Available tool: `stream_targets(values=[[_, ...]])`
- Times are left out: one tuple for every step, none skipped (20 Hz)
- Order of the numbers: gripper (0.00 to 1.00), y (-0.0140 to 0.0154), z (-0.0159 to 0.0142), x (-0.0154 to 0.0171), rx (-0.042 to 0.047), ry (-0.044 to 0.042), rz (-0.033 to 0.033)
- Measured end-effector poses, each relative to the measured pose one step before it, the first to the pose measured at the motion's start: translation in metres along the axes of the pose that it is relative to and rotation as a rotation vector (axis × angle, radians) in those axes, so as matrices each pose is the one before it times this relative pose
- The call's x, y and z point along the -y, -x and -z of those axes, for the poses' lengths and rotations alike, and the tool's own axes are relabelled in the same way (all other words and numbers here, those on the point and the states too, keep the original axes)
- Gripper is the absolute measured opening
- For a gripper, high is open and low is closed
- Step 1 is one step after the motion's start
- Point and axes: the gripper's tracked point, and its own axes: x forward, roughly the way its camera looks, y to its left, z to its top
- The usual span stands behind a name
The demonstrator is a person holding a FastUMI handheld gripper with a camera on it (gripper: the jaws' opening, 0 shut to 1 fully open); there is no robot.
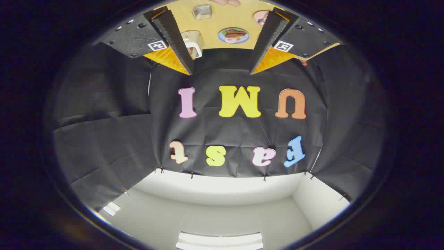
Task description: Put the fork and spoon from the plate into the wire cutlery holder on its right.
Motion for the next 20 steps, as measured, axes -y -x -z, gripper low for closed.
stream_targets(values=[[0.95,-0.0029,0.00315,-0.00345,-0.00878,-0.00132,-0.00403],[0.95,-0.00119,0.00357,-0.00599,-0.00996,-0.00094,-0.00683],[0.95,-0.00118,0.00411,-0.00777,-0.01098,-0.00251,-0.00991],[0.95,-0.00222,0.00372,-0.00585,-0.01328,-0.00246,-0.00457],[0.95,-0.00414,0.00436,-0.00602,-0.01172,-0.00207,-0.00735],[0.95,-0.00225,0.00285,-0.00565,-0.00493,-0.00318,-0.00474],[0.95,-0.004,0.00477,-0.0054,-0.00842,-0.00096,-0.00218],[0.95,-0.00376,0.00522,-0.00486,-0.01163,-0.00197,-0.00092],[0.95,-0.00161,0.00674,-0.00624,-0.01093,-0.00072,-0.00497],[0.95,-0.00251,0.00627,-0.00526,-0.00929,-0.00055,-0.00264],[0.95,-0.00144,0.00602,-0.00512,-0.00452,-0.0019,-0.00637],[0.95,-0.00145,0.00693,-0.00626,-0.00551,-0.00758,-0.00672],[0.95,-0.00374,0.00961,-0.0061,-0.00444,-0.00148,-0.00402],[0.95,-0.00367,0.00902,-0.0046,-0.00293,0.00473,0.00484],[0.95,-0.00508,0.01353,-0.00196,-0.01159,0.01725,0.01732],[0.95,-0.00645,0.01415,-0.00431,-0.01844,0.00905,0.01214],[0.95,-0.00473,0.01498,-0.00827,-0.0173,0.00461,0.00778],[0.95,-0.00768,0.01601,-0.00675,-0.02096,0.00549,0.00598],[0.95,-0.0084,0.01733,-0.00865,-0.02272,0.01081,0.00022],[0.95,-0.0084,0.01901,-0.00906,-0.03155,0.00693,-0.00443]])
